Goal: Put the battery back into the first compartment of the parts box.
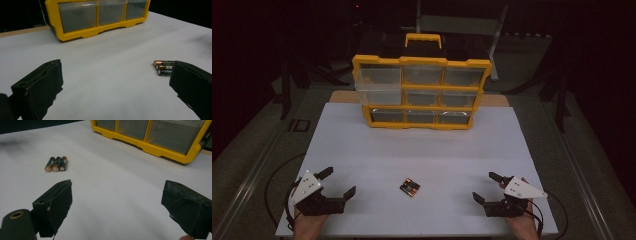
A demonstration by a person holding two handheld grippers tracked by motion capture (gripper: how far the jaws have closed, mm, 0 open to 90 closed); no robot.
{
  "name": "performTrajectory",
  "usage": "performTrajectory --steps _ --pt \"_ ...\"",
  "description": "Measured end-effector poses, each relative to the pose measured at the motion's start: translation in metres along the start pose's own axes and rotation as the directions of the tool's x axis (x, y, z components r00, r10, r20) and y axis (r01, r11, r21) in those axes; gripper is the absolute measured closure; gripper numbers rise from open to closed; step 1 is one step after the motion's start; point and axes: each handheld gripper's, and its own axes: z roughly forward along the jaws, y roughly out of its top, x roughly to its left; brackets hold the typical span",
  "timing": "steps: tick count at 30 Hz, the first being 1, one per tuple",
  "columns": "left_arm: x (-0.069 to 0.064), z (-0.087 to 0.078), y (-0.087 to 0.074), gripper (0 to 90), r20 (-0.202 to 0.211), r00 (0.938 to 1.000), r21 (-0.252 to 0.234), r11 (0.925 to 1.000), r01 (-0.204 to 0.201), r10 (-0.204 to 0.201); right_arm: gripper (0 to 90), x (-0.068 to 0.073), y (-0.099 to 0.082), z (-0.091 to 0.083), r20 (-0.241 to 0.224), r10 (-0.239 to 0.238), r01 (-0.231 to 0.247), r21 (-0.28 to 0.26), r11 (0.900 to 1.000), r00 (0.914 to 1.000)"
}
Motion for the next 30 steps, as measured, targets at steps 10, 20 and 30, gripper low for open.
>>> performTrajectory --steps 10,20,30 --pt "0.000 0.002 -0.002 0.0 0.003 0.9999 0.014 0.9998 0.012 -0.012 9.7 0.000 0.003 0.001 0.009 0.017 -0.017 0.005 0.9999 0.9998" --pt "-0.002 0.003 -0.002 0.0 0.000 1.0000 0.029 0.9996 0.005 -0.005 9.7 0.000 0.017 0.006 0.011 0.064 -0.064 0.000 0.9980 0.9979" --pt "-0.006 0.006 -0.002 0.0 0.017 0.9999 0.040 0.9992 -0.004 0.003 9.3 0.004 0.035 0.023 -0.010 0.055 -0.054 0.034 0.9979 0.9985"
